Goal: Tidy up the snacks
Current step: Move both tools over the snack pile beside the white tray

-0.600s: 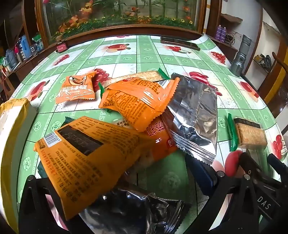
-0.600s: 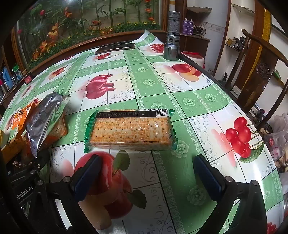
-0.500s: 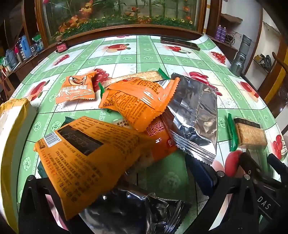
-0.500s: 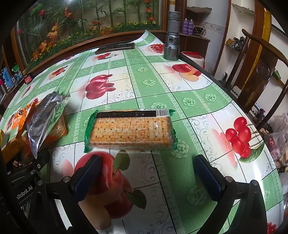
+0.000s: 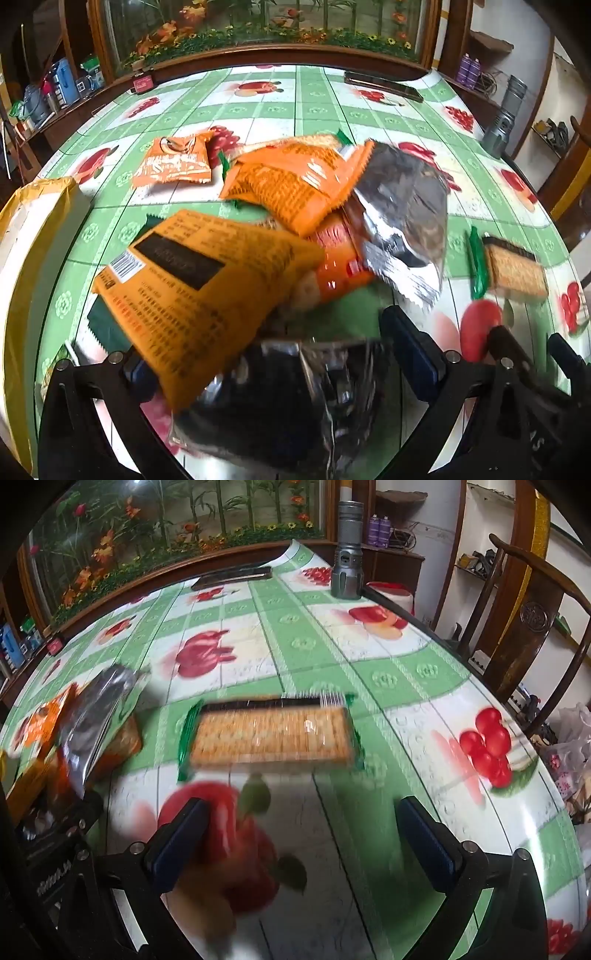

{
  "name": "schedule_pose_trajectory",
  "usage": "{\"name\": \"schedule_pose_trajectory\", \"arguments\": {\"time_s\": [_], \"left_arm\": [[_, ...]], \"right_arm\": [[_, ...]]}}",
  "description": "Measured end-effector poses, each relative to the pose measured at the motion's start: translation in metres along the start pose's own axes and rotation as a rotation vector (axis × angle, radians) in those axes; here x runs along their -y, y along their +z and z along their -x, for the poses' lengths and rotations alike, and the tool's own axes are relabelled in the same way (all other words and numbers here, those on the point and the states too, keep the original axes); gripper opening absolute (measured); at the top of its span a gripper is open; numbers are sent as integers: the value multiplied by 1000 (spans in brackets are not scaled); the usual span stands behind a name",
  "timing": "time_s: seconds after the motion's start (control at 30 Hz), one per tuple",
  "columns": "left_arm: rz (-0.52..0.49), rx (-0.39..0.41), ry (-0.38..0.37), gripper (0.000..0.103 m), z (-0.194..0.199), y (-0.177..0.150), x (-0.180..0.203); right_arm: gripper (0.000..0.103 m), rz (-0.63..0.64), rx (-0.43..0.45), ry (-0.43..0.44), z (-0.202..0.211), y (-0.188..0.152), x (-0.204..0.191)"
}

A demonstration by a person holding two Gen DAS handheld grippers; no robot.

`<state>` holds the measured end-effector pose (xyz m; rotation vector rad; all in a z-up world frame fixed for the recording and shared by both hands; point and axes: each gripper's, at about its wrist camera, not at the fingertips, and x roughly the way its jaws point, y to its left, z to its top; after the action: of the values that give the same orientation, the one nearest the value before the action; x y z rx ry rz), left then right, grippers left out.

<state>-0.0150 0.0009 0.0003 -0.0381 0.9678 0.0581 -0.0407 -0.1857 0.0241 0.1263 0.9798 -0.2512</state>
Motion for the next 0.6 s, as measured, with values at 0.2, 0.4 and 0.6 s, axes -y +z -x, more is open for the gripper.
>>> {"name": "schedule_pose_trajectory", "arguments": {"time_s": [0.2, 0.4, 0.6], "left_arm": [[-10, -93, -28, 103, 6, -5, -4], [12, -111, -78, 87, 35, -17, -19], [28, -109, -57, 86, 82, -22, -51]], "right_arm": [[103, 42, -15, 30, 8, -12, 0], [103, 60, -16, 42, 9, -15, -1], [103, 67, -12, 49, 11, -17, -1]]}}
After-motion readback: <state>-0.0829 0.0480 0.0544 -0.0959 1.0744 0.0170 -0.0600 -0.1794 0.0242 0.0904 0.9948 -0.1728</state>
